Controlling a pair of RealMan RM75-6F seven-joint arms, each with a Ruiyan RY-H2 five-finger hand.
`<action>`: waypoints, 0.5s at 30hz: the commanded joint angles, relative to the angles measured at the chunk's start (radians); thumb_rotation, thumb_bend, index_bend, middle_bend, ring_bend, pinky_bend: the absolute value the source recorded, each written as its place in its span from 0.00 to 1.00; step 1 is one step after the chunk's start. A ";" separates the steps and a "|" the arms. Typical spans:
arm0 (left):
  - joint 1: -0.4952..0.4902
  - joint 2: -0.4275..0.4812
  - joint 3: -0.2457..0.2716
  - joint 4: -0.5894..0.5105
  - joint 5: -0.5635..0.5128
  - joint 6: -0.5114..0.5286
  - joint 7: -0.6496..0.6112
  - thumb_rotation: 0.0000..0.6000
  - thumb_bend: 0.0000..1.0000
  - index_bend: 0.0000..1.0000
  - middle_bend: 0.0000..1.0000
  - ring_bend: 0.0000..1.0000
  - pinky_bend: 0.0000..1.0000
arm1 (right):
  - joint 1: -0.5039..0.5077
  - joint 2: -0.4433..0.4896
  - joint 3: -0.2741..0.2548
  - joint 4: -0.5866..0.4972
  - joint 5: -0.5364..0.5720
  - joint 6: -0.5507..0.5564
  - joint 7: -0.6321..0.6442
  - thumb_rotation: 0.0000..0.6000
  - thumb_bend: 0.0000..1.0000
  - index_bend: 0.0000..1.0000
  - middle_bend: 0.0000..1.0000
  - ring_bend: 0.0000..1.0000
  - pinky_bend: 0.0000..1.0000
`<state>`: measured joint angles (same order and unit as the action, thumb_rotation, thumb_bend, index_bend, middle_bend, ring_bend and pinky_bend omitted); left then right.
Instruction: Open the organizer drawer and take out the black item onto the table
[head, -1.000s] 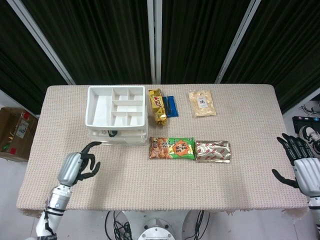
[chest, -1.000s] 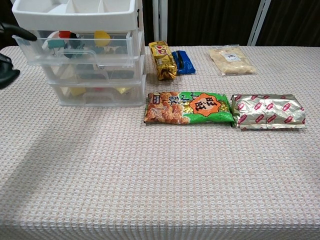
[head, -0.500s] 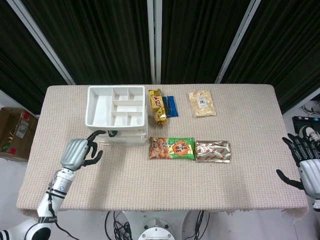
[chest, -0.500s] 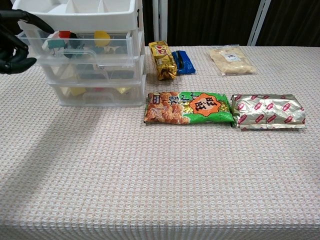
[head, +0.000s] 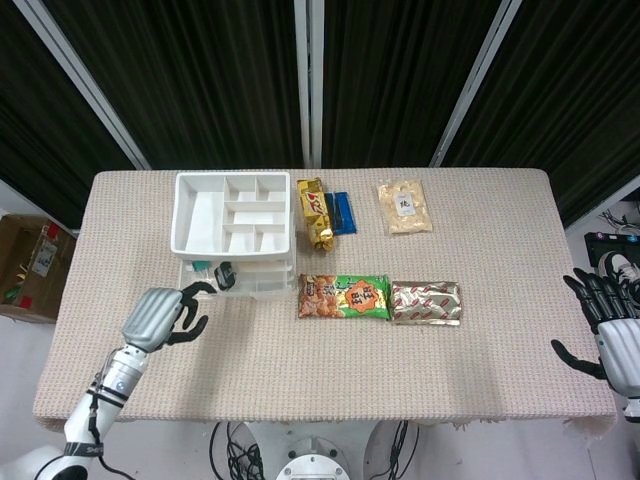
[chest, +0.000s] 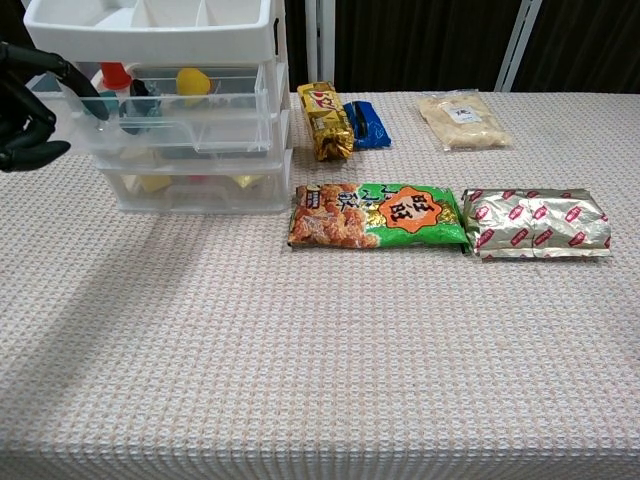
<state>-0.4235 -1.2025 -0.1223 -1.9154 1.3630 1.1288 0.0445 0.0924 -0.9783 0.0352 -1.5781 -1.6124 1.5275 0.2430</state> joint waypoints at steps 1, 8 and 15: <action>0.017 0.026 0.030 -0.027 0.036 0.010 -0.028 1.00 0.41 0.35 0.80 0.89 1.00 | 0.001 0.000 0.000 -0.002 -0.002 0.000 -0.003 1.00 0.17 0.00 0.00 0.00 0.00; 0.036 0.070 0.076 -0.058 0.105 0.019 -0.081 1.00 0.39 0.35 0.80 0.89 1.00 | 0.002 0.001 0.000 -0.011 -0.005 -0.001 -0.010 1.00 0.17 0.00 0.00 0.00 0.00; 0.027 0.102 0.087 -0.073 0.121 0.004 -0.076 1.00 0.36 0.30 0.80 0.89 1.00 | 0.002 0.004 0.001 -0.018 -0.006 0.003 -0.014 1.00 0.17 0.00 0.00 0.00 0.00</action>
<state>-0.3941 -1.1058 -0.0369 -1.9846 1.4811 1.1358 -0.0340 0.0941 -0.9742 0.0360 -1.5955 -1.6186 1.5301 0.2294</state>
